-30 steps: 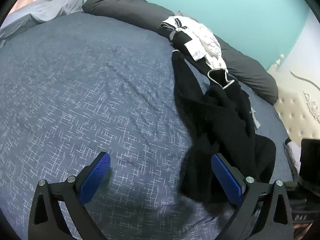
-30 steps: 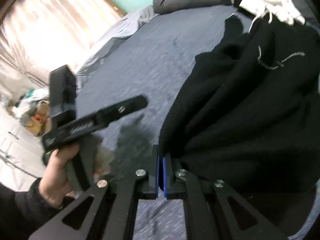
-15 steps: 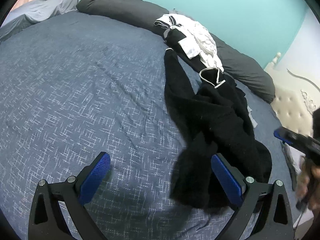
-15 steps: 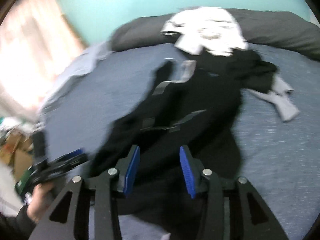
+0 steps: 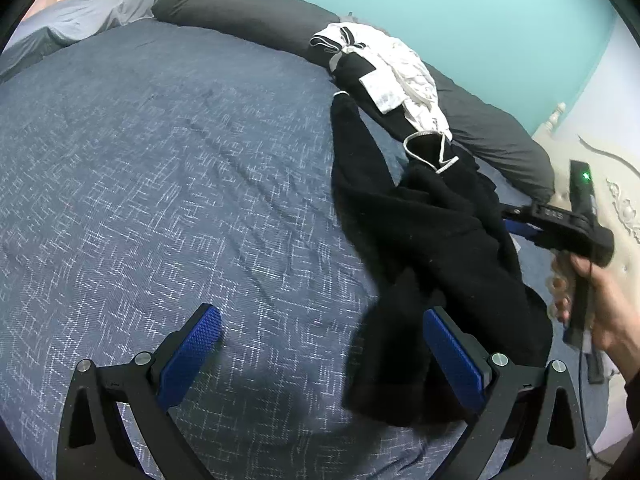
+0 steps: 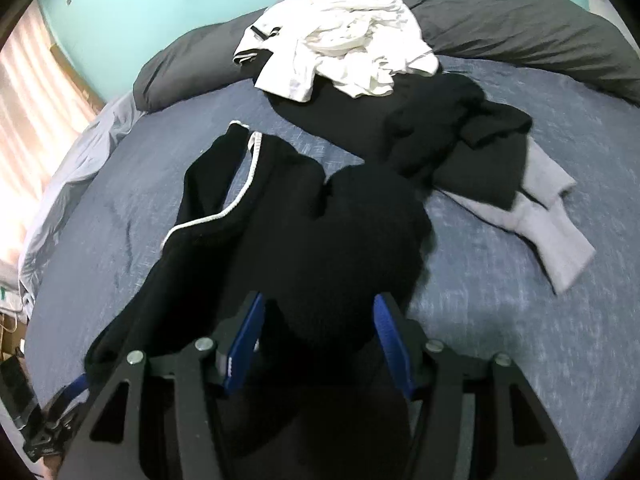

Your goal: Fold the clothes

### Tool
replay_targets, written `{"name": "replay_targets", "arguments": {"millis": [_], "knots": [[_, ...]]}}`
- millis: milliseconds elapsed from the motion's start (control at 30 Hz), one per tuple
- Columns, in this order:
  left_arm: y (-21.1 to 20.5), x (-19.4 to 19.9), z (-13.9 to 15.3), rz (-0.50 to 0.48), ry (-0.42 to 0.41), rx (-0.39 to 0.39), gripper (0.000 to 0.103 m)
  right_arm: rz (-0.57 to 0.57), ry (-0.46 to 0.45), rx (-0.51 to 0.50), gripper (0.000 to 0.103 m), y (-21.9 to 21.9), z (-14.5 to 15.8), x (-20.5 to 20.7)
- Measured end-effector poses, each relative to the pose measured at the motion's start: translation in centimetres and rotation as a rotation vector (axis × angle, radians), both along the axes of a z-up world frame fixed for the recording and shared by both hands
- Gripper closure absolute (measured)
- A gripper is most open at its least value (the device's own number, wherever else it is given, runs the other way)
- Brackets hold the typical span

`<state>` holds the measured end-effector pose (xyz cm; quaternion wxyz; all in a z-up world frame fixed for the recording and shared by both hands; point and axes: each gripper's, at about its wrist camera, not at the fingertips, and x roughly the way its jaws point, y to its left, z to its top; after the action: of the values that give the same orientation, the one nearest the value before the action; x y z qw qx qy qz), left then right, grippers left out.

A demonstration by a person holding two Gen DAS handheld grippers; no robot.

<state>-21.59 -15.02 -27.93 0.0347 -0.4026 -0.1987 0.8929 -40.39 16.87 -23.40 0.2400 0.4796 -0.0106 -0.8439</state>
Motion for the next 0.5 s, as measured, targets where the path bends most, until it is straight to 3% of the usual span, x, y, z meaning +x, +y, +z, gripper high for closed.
{"name": "replay_targets", "arguments": {"millis": [67,200,333,500], "knots": [[0.0,-0.1,-0.1,-0.001,0.000,-0.003,0.000,0.016,0.002,0.018,0.050,-0.7,-0.5,-0.4],[0.0,-0.3,-0.1,0.000,0.001,-0.001,0.000,0.040,0.008,0.017,0.088,-1.0,-1.1,-0.5],[0.0,-0.4,-0.1,-0.003,0.003,0.003,0.000,0.050,0.040,0.005,0.100,-0.1,-0.2,0.8],[0.0,-0.5,0.1,-0.004,0.008,0.004,0.000,0.011,0.085,-0.060,0.100,4.4,2.1,3.9]]}}
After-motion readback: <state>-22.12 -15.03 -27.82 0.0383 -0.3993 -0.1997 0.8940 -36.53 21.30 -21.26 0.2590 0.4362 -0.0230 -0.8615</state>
